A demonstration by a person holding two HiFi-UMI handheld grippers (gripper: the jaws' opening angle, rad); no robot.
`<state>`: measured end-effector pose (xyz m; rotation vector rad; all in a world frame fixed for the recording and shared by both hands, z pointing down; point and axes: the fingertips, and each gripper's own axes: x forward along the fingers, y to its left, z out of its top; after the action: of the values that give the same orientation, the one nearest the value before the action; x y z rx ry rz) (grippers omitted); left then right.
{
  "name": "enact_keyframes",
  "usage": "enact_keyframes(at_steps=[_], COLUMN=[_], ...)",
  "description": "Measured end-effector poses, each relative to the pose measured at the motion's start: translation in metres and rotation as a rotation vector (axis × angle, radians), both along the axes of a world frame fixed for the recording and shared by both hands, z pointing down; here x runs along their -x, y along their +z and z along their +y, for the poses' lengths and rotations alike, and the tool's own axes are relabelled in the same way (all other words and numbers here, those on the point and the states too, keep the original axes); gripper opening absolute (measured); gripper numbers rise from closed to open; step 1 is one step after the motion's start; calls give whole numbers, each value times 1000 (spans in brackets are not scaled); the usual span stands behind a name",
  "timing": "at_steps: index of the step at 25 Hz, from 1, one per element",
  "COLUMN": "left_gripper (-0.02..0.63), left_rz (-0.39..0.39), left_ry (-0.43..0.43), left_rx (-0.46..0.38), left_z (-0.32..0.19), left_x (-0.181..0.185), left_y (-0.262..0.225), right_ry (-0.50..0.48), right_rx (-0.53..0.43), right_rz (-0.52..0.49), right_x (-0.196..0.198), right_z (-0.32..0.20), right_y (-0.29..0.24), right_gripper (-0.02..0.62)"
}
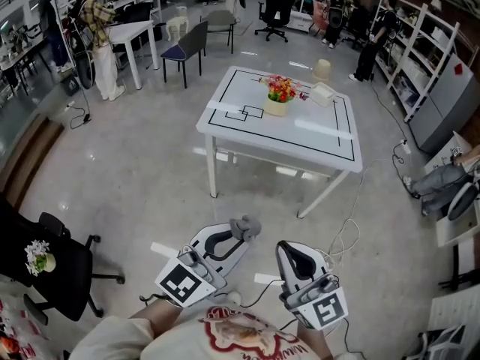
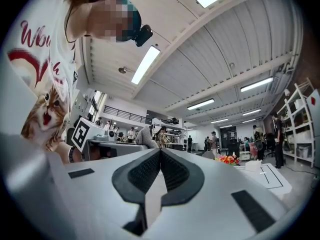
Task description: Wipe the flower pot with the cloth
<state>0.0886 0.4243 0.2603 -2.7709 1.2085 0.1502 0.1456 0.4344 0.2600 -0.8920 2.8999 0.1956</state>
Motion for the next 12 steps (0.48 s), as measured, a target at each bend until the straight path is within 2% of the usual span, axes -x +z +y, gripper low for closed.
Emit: enact_keyframes(at_steps=[3,8,12], left_gripper=[43,43,43], left_rz=[-11,-30,-44], left_ry=[10,56,57], left_rx=[-14,22,-30], left_z=[18,47,69], left_x=[10,29,65], left_y=[4,14,5], right_ry=[31,50,72], right_rx=[6,14,-15], right_rz=[6,16,1], right_x=[12,39,64], right_z=[12,41,62], right_y=[4,0,-11], right_gripper=[0,0,0])
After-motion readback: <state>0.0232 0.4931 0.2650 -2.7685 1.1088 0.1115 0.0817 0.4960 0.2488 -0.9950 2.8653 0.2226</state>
